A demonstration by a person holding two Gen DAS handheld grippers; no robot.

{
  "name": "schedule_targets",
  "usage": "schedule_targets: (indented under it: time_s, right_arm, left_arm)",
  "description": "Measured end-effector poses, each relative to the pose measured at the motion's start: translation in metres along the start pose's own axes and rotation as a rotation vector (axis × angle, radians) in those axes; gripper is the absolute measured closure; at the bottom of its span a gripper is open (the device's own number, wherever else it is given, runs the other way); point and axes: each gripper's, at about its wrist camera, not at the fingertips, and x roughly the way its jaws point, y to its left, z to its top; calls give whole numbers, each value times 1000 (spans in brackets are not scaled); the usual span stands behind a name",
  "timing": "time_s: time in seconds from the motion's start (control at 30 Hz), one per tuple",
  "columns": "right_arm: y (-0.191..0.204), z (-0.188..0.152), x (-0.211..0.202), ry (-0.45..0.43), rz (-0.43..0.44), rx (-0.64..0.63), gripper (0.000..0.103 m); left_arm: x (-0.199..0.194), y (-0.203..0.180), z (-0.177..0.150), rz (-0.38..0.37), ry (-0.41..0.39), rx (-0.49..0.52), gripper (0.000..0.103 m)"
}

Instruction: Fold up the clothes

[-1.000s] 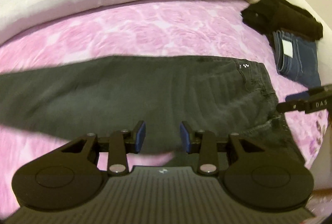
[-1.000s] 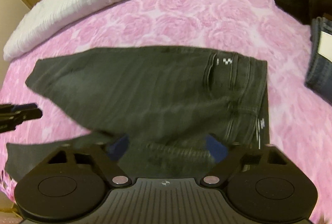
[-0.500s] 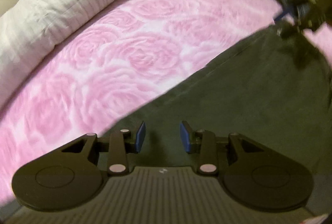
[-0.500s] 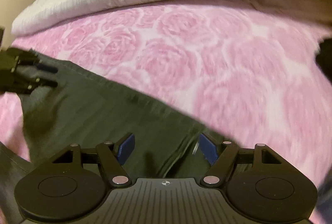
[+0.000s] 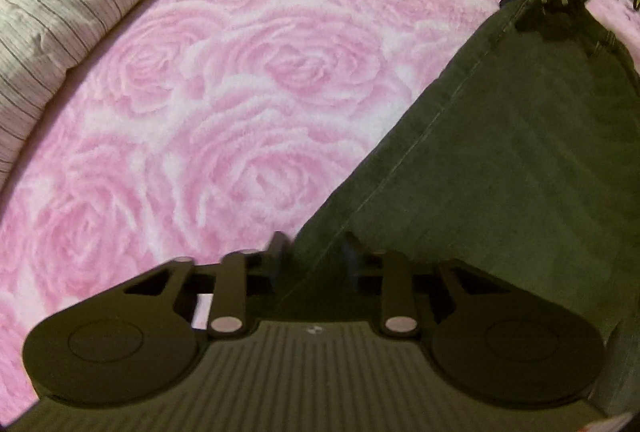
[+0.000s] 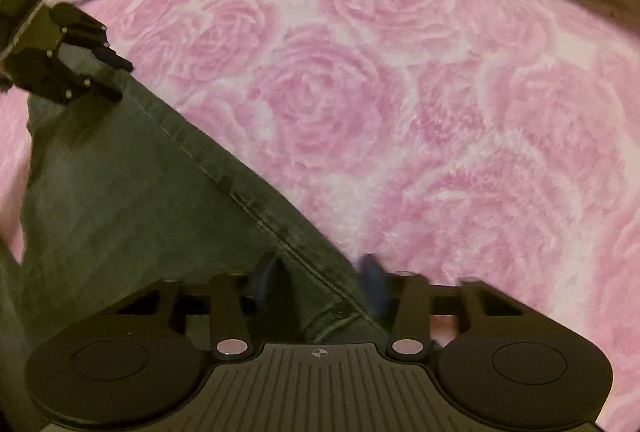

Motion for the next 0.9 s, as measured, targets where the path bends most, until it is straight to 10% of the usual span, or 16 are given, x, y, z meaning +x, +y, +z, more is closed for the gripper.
schedule_targets:
  time_s: [0.27, 0.5, 0.6, 0.8, 0.9]
  right_arm:
    - [68, -21, -63, -148, -195, -140, 84]
    - [189, -95, -143, -249, -367, -179, 90]
    - [247, -145, -155, -193, -386, -148, 90]
    - [335, -237, -95, 215, -392, -92, 90]
    - [356, -250, -93, 190, -449, -40, 89]
  left_arm:
    - [-68, -44, -12, 194, -159, -32, 97]
    - [-180, -162, -43, 286, -213, -132, 98]
    - [-185, -229, -72, 235, -132, -260, 96]
    - [-173, -297, -118, 130, 57, -355, 92]
    - [-191, -287, -136, 23, 39, -464, 82]
